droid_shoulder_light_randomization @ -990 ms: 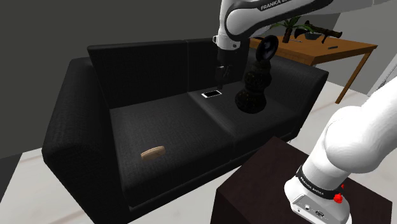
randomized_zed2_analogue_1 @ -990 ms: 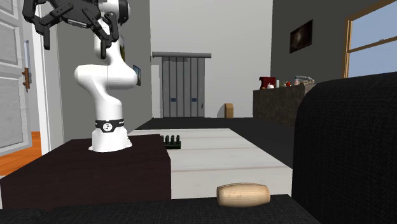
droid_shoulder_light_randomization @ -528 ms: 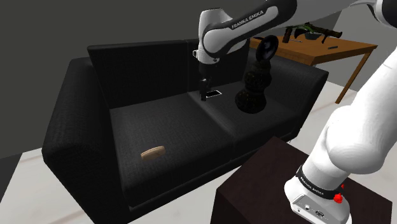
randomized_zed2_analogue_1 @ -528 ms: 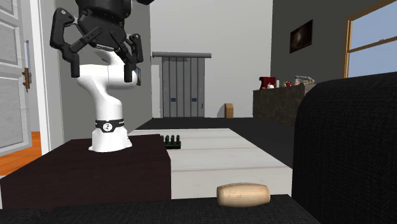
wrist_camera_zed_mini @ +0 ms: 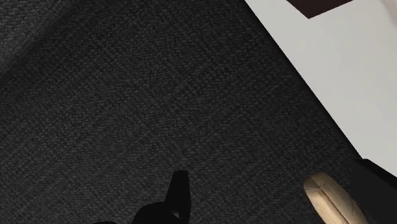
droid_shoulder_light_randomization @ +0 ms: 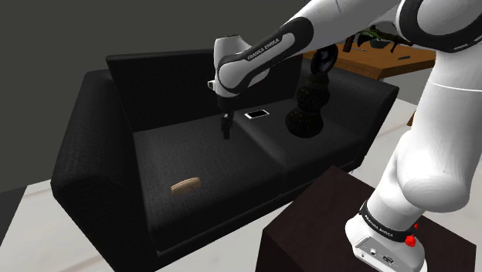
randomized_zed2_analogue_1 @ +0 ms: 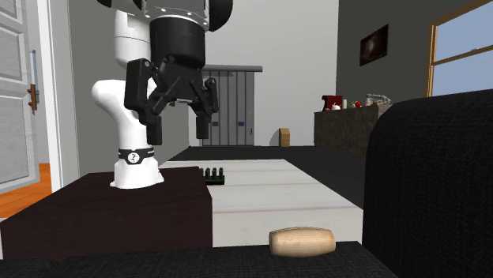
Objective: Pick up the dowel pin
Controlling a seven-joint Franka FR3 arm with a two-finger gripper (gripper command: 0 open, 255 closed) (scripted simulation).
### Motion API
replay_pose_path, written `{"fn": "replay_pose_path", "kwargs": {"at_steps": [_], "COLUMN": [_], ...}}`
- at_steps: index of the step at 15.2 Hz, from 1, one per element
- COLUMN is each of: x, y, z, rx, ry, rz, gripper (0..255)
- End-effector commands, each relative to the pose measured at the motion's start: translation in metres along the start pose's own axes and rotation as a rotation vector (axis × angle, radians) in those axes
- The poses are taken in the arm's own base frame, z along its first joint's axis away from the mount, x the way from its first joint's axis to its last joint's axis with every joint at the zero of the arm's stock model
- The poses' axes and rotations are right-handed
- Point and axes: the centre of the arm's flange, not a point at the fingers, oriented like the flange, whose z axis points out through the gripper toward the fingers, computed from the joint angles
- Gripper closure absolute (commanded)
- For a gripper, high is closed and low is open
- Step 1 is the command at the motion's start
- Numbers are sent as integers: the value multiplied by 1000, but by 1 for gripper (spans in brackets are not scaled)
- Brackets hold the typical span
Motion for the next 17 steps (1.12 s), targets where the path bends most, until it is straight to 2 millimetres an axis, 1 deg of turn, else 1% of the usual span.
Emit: {"fn": "replay_pose_path", "kwargs": {"at_steps": [1,9,17], "x": [17,87,146], "y": [-11,-55,-114], "z": [17,81,145], "rx": [8,35,62], "ry": [-3,-11,-19], "rz": [-49,-243,-437], "gripper": [0,0,0]}}
